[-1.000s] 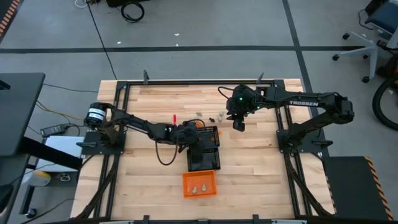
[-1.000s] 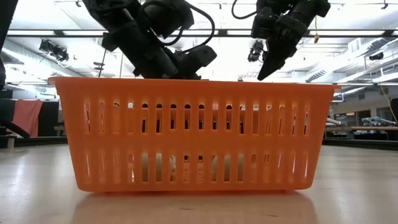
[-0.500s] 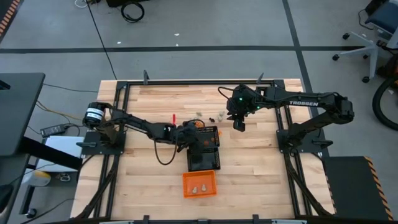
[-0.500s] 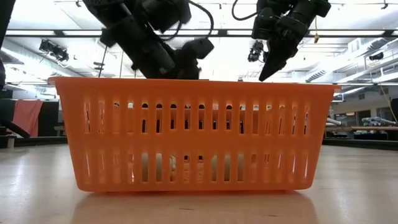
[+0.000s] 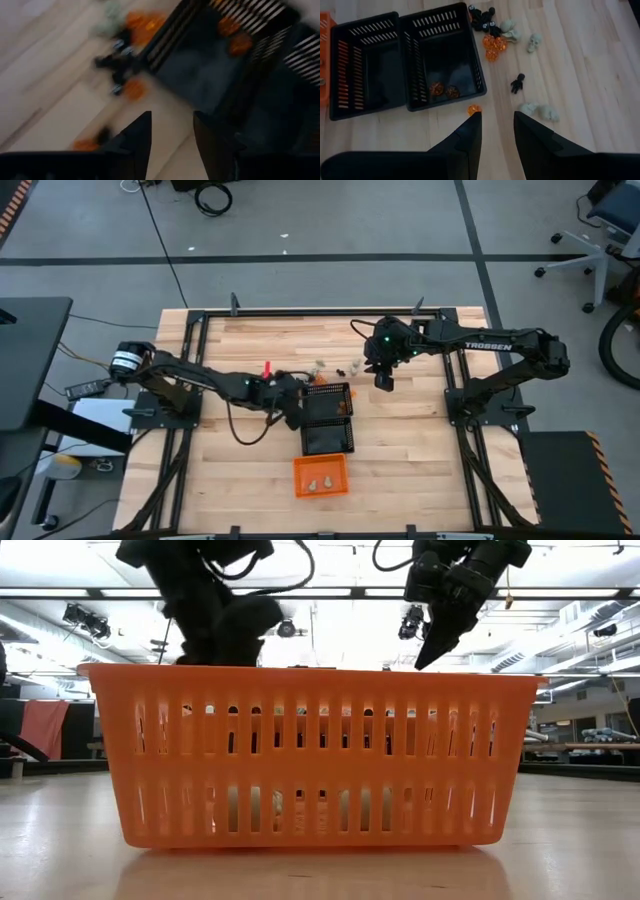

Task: Sort Halloween decoration
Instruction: Put the orange pumpkin toy into the top black bin

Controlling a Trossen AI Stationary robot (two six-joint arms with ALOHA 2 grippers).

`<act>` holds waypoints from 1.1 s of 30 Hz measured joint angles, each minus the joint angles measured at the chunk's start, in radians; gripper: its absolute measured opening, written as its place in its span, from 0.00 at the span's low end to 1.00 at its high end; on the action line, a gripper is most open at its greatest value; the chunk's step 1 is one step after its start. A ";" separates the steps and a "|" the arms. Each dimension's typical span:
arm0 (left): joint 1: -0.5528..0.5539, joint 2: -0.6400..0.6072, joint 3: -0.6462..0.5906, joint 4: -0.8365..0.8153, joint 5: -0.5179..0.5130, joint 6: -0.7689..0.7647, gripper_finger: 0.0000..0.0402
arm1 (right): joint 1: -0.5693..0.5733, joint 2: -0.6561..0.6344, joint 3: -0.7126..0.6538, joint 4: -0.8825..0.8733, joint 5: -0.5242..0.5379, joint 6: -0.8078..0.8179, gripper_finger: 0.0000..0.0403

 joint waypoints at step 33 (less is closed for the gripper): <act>0.037 -0.020 -0.206 -0.010 0.145 -0.040 0.37 | 0.000 0.000 0.000 0.008 0.020 0.033 0.29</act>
